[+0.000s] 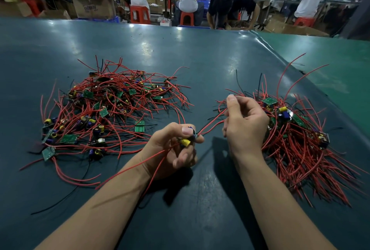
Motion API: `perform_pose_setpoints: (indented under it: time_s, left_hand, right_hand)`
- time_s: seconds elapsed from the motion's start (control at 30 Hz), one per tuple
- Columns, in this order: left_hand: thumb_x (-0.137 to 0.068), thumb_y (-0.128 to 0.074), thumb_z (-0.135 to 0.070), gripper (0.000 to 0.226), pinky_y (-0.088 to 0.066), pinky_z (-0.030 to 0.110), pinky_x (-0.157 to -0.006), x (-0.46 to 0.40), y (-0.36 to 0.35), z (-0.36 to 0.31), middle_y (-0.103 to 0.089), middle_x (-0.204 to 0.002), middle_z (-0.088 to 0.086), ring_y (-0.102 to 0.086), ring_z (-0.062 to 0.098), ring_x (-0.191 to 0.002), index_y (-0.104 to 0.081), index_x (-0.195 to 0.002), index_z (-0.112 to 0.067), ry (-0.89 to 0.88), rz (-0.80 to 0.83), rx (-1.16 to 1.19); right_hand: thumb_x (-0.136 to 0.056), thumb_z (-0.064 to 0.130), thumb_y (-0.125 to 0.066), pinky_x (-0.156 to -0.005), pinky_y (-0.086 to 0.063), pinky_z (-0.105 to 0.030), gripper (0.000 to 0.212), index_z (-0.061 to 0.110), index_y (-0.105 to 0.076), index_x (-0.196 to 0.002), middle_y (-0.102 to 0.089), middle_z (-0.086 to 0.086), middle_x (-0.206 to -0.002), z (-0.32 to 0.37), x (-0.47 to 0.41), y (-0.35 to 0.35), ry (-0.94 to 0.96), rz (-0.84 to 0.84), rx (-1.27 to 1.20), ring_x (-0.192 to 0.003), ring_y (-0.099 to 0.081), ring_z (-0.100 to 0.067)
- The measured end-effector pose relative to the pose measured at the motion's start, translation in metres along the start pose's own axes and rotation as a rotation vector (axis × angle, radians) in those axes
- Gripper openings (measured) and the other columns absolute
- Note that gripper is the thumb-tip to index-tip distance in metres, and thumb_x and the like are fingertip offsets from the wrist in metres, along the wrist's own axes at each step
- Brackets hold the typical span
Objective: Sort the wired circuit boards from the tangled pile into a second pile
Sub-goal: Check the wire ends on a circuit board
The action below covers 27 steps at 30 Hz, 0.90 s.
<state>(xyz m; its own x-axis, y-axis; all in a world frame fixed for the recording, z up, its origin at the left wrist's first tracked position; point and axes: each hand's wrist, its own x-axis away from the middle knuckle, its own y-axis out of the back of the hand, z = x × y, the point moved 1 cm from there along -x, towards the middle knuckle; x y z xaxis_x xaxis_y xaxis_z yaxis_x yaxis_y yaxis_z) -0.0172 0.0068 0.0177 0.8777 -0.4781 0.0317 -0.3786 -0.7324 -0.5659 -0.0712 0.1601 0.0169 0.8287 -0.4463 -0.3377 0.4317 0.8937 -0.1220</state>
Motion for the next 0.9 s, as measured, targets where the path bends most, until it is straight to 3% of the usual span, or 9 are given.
perform_pose_setpoints:
  time_s: [0.1, 0.2, 0.4, 0.5, 0.57, 0.63, 0.77, 0.83, 0.9]
  left_hand:
    - [-0.049, -0.08, -0.033, 0.025, -0.035, 0.022, -0.046, 0.0, 0.003, -0.001, -0.046, -0.037, -0.001, -0.039, 0.01, -0.034, -0.063, -0.057, -0.016, -0.042, 0.079, 0.02]
    - [-0.045, -0.09, -0.035, 0.038, -0.036, 0.023, -0.055, -0.006, 0.008, -0.004, -0.059, -0.062, -0.002, -0.051, 0.011, -0.058, -0.074, -0.072, -0.014, -0.079, -0.03, 0.134]
    - [-0.085, -0.059, -0.037, 0.027, -0.024, 0.017, -0.046, -0.014, 0.014, -0.009, -0.041, -0.063, -0.005, -0.036, 0.006, -0.051, -0.074, -0.092, -0.016, -0.223, -0.173, 0.282]
    - [-0.082, -0.063, -0.037, 0.026, -0.044, 0.021, -0.067, -0.014, 0.016, -0.008, -0.058, -0.072, -0.003, -0.056, 0.01, -0.064, -0.072, -0.096, -0.017, -0.256, -0.301, 0.238]
    - [-0.082, -0.062, -0.033, 0.026, -0.054, 0.023, -0.062, -0.013, 0.013, -0.008, -0.064, -0.073, -0.003, -0.066, 0.011, -0.063, -0.066, -0.101, -0.017, -0.3, -0.322, 0.181]
    - [-0.079, -0.063, -0.032, 0.024, -0.048, 0.02, -0.05, -0.012, 0.014, -0.008, -0.064, -0.076, -0.004, -0.063, 0.01, -0.063, -0.063, -0.1, -0.02, -0.33, -0.387, 0.087]
    - [-0.082, -0.063, -0.033, 0.03, -0.037, 0.025, -0.063, -0.013, 0.001, -0.007, -0.062, -0.086, 0.001, -0.053, 0.013, -0.073, -0.062, -0.107, -0.016, -0.303, -0.429, 0.016]
    - [-0.09, -0.055, -0.034, 0.013, -0.038, 0.018, -0.06, -0.016, -0.004, -0.002, -0.065, -0.068, -0.01, -0.05, -0.001, -0.063, -0.062, -0.093, -0.023, -0.304, -0.42, -0.082]
    - [-0.087, -0.059, -0.034, 0.01, -0.038, 0.018, -0.056, -0.017, -0.005, -0.001, -0.062, -0.059, -0.012, -0.048, -0.003, -0.056, -0.06, -0.08, -0.027, -0.306, -0.425, -0.129]
  right_hand:
    - [-0.095, 0.021, -0.062, -0.05, -0.04, -0.039, 0.021, 0.022, -0.06, -0.074, -0.053, 0.0, -0.055, -0.003, -0.007, 0.006, -0.021, -0.05, -0.053, -0.043, -0.045, -0.021]
    - [-0.095, 0.019, -0.063, -0.046, -0.039, -0.032, 0.018, 0.021, -0.061, -0.077, -0.056, 0.002, -0.055, -0.002, -0.002, 0.002, -0.013, 0.028, -0.025, -0.043, -0.045, -0.017]
    - [-0.09, 0.017, -0.069, -0.048, -0.041, -0.025, 0.019, 0.033, -0.064, -0.098, -0.059, 0.002, -0.063, 0.004, 0.027, -0.016, 0.051, 0.489, 0.075, -0.049, -0.05, -0.009]
    - [-0.088, 0.019, -0.072, -0.049, -0.045, -0.022, 0.03, 0.035, -0.066, -0.113, -0.059, 0.003, -0.067, 0.009, 0.04, -0.02, 0.102, 0.636, 0.002, -0.051, -0.057, -0.02]
    - [-0.088, 0.015, -0.071, -0.053, -0.048, -0.02, 0.036, 0.029, -0.066, -0.12, -0.061, 0.004, -0.067, 0.009, 0.044, -0.021, 0.107, 0.652, -0.084, -0.054, -0.062, -0.021]
    - [-0.087, 0.006, -0.07, -0.058, -0.046, -0.011, 0.039, 0.018, -0.064, -0.124, -0.065, 0.01, -0.071, 0.008, 0.043, -0.021, 0.123, 0.616, -0.131, -0.055, -0.061, -0.002]
    - [-0.087, -0.005, -0.067, -0.095, -0.051, -0.028, 0.052, 0.016, -0.057, -0.133, -0.071, -0.003, -0.112, 0.006, 0.038, -0.019, 0.159, 0.645, -0.001, -0.099, -0.067, -0.008]
    - [-0.085, -0.005, -0.069, -0.086, -0.046, -0.012, 0.051, 0.009, -0.058, -0.133, -0.069, 0.005, -0.108, 0.006, 0.037, -0.018, 0.259, 0.606, 0.094, -0.087, -0.062, 0.009]
    - [-0.084, 0.007, -0.073, -0.077, -0.046, -0.008, 0.045, 0.009, -0.061, -0.128, -0.073, 0.001, -0.099, 0.007, 0.037, -0.017, 0.298, 0.514, 0.058, -0.077, -0.062, 0.008]
